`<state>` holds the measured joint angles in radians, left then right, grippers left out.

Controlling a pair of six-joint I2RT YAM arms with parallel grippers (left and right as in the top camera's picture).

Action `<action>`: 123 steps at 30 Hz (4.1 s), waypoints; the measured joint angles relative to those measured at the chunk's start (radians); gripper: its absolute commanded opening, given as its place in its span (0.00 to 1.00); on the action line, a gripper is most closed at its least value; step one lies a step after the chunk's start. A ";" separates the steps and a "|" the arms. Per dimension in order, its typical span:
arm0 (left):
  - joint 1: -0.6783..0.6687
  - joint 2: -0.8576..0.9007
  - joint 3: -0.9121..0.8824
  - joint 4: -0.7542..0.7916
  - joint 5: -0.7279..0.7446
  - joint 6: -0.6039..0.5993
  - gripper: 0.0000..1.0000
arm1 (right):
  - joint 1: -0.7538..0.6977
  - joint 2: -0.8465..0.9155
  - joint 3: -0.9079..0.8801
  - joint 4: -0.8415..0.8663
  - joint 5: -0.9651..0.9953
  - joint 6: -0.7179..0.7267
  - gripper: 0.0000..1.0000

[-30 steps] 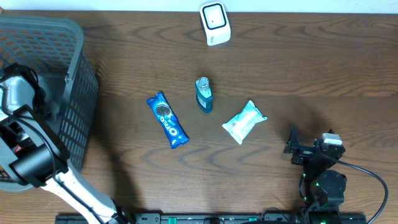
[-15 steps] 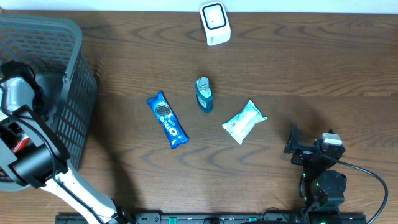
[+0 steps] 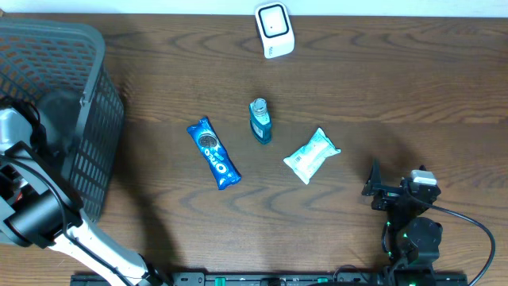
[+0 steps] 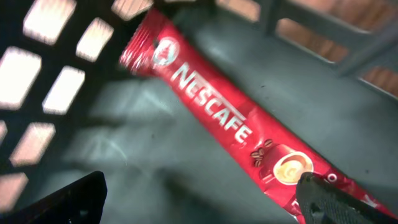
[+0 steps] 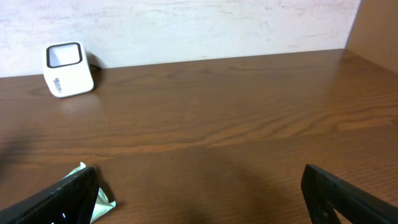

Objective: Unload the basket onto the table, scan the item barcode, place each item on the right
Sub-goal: 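Reach the left gripper into the basket toward the red Nescafe stick, then grasp the red Nescafe stick inside the basket with the left gripper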

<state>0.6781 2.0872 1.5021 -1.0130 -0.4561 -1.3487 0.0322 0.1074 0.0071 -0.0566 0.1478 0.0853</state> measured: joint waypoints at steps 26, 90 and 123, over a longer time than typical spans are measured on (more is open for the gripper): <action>-0.002 -0.054 -0.026 0.226 -0.019 0.095 0.99 | 0.000 0.000 0.000 0.000 0.000 0.000 0.99; 0.198 -0.241 -0.441 0.773 0.601 1.184 0.07 | 0.000 0.000 0.000 0.000 0.000 0.000 0.99; -0.063 -0.802 -0.230 0.616 0.820 1.085 0.07 | 0.000 0.000 0.000 0.000 0.000 0.000 0.99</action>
<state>0.6151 1.2850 1.2720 -0.3969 0.3641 -0.2634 0.0322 0.1074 0.0071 -0.0566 0.1474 0.0853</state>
